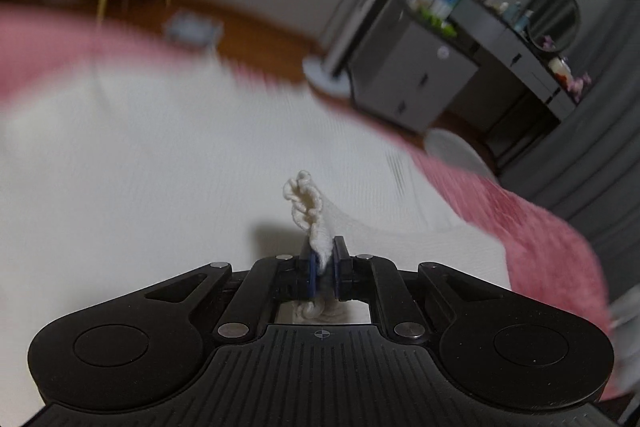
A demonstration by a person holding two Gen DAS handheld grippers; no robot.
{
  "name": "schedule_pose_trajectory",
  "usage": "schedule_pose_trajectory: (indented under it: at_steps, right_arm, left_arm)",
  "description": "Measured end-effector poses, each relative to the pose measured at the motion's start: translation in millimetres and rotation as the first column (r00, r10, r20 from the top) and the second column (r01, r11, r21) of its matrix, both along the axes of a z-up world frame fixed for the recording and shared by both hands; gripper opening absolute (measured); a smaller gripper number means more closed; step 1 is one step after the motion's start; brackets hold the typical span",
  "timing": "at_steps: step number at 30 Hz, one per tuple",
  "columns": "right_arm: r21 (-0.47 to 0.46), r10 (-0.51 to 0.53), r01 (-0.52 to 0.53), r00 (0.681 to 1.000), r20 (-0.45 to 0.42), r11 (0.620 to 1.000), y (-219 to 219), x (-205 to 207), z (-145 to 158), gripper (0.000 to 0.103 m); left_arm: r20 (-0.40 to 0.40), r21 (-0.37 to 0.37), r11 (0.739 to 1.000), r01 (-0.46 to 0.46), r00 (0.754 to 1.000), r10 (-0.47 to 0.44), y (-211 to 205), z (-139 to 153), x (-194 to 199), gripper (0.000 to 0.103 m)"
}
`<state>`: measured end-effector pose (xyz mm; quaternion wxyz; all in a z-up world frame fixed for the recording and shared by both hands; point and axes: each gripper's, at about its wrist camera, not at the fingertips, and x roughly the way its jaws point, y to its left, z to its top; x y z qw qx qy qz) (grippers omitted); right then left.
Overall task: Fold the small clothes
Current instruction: 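Carry the sleeve across the sweater body with the right gripper and release it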
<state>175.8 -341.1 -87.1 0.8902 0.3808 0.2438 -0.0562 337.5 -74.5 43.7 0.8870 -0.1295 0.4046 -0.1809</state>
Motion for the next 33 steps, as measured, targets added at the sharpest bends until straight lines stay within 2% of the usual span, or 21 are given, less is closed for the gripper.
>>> schedule_pose_trajectory:
  at_steps: [3, 5, 8, 9, 11, 13, 14, 15, 16, 18, 20, 21, 23, 25, 28, 31, 33]
  right_arm:
    - [-0.008, 0.011, -0.011, 1.000, 0.008, 1.000, 4, 2, 1, 0.066]
    - [-0.010, 0.022, -0.022, 1.000, 0.014, 1.000, 8, 3, 1, 0.066]
    - [-0.019, 0.036, -0.036, 0.999, 0.020, 0.999, 13, 6, 1, 0.066]
    - [-0.025, 0.039, -0.038, 0.999, 0.022, 0.999, 15, 6, 1, 0.066]
    - [-0.029, 0.041, -0.041, 0.999, 0.026, 0.999, 16, 8, 0, 0.066]
    - [-0.017, 0.037, -0.037, 0.999, 0.028, 0.999, 15, 9, -2, 0.066]
    - [-0.010, 0.035, -0.035, 0.999, 0.030, 0.999, 15, 9, -4, 0.066]
    - [-0.007, 0.034, -0.034, 0.999, 0.033, 0.999, 15, 10, -4, 0.066]
    - [-0.007, 0.035, -0.035, 0.999, 0.041, 0.999, 15, 10, -4, 0.066]
    - [-0.006, 0.037, -0.037, 0.997, 0.069, 0.999, 15, 10, -2, 0.066]
    - [-0.008, 0.040, -0.039, 0.995, 0.092, 0.999, 15, 12, -1, 0.066]
    - [-0.007, 0.045, -0.045, 0.994, 0.102, 0.999, 16, 13, -1, 0.066]
    - [0.001, 0.057, -0.057, 0.992, 0.114, 0.998, 17, 17, -1, 0.063]
    - [-0.007, 0.069, -0.069, 0.991, 0.115, 0.998, 18, 22, -1, 0.050]
    - [-0.021, 0.073, -0.071, 0.991, 0.109, 0.997, 19, 28, -2, 0.046]
    - [-0.017, 0.068, -0.066, 0.993, 0.094, 0.998, 16, 32, -4, 0.046]
    - [-0.022, 0.063, -0.062, 0.995, 0.080, 0.998, 16, 34, -4, 0.046]
  left_arm:
    - [0.087, 0.095, 0.994, -0.048, 0.995, 0.040, 28, 18, -3, 0.010]
    - [0.087, 0.160, 0.981, -0.107, 0.992, 0.094, 45, 12, 0, 0.010]
    - [0.042, 0.259, 0.952, -0.161, 0.987, 0.155, 66, -16, 3, 0.010]
    - [0.011, 0.258, 0.952, -0.163, 0.986, 0.166, 71, -27, 4, 0.012]
    - [-0.043, 0.225, 0.958, -0.177, 0.981, 0.192, 80, -45, 4, 0.021]
    - [-0.037, 0.166, 0.967, -0.195, 0.978, 0.204, 97, -55, -5, 0.040]
    - [-0.035, 0.127, 0.972, -0.198, 0.978, 0.204, 100, -57, -6, 0.044]
    - [-0.042, 0.084, 0.976, -0.200, 0.978, 0.204, 103, -58, -5, 0.052]
    - [-0.049, 0.054, 0.977, -0.206, 0.977, 0.209, 105, -58, -3, 0.053]
    - [-0.070, 0.009, 0.978, -0.211, 0.975, 0.211, 108, -57, 4, 0.050]
    - [-0.087, -0.002, 0.979, -0.204, 0.975, 0.203, 108, -61, 11, 0.028]
    - [-0.093, 0.009, 0.979, -0.202, 0.975, 0.202, 107, -61, 15, 0.010]
    - [-0.071, 0.027, 0.980, -0.199, 0.977, 0.200, 104, -56, 16, 0.010]
    - [0.001, 0.070, 0.980, -0.185, 0.983, 0.185, 100, -46, 13, 0.009]
    - [0.119, 0.153, 0.969, -0.195, 0.977, 0.178, 99, -28, 7, 0.009]
    - [0.205, 0.267, 0.932, -0.245, 0.959, 0.194, 100, -18, 4, 0.009]
    - [0.194, 0.329, 0.904, -0.274, 0.956, 0.219, 101, -22, 7, 0.009]
